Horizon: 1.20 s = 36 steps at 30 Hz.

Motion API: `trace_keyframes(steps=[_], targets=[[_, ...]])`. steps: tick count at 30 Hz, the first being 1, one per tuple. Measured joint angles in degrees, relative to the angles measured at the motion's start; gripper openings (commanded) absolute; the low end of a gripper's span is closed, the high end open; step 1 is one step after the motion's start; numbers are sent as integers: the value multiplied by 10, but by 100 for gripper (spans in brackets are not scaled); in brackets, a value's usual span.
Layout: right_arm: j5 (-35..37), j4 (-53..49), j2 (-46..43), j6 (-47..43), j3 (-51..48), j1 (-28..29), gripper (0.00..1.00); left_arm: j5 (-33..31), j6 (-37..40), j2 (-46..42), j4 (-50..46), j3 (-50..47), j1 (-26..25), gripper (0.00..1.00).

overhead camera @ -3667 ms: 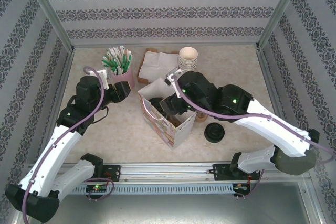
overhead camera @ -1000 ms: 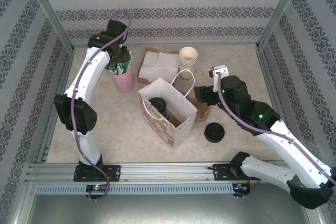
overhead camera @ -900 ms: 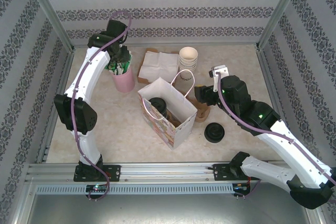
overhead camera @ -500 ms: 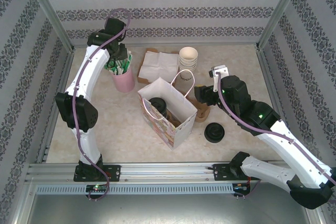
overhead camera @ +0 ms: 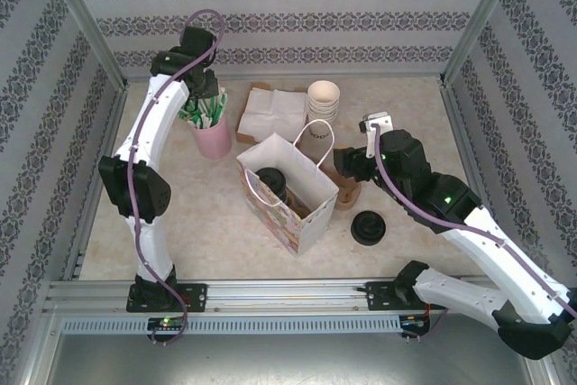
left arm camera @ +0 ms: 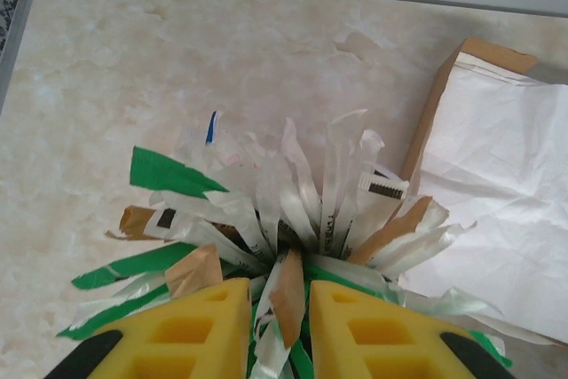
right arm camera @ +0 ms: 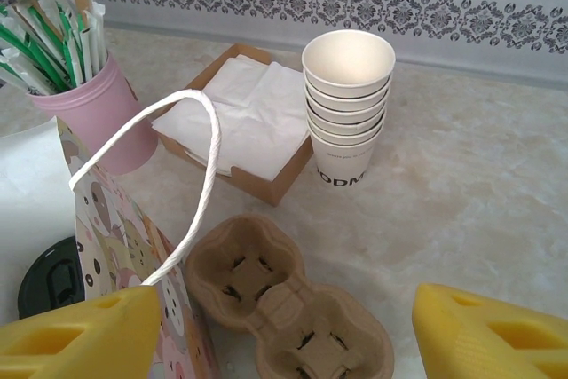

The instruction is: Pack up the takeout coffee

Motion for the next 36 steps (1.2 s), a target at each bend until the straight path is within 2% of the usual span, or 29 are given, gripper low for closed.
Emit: trace_keyframes(steps=[10, 15, 21, 27, 36], targets=[[-5, 0, 0, 2, 0, 0, 75, 1, 5, 24, 0, 41, 0, 13], [-5, 0, 0, 2, 0, 0, 75, 7, 9, 28, 0, 45, 0, 15], [-5, 0, 0, 2, 0, 0, 76, 2, 15, 31, -5, 45, 0, 22], [-8, 0, 5, 2, 0, 0, 76, -12, 17, 31, -7, 45, 0, 23], [-10, 0, 11, 2, 0, 0, 76, 5, 17, 31, -18, 45, 0, 21]])
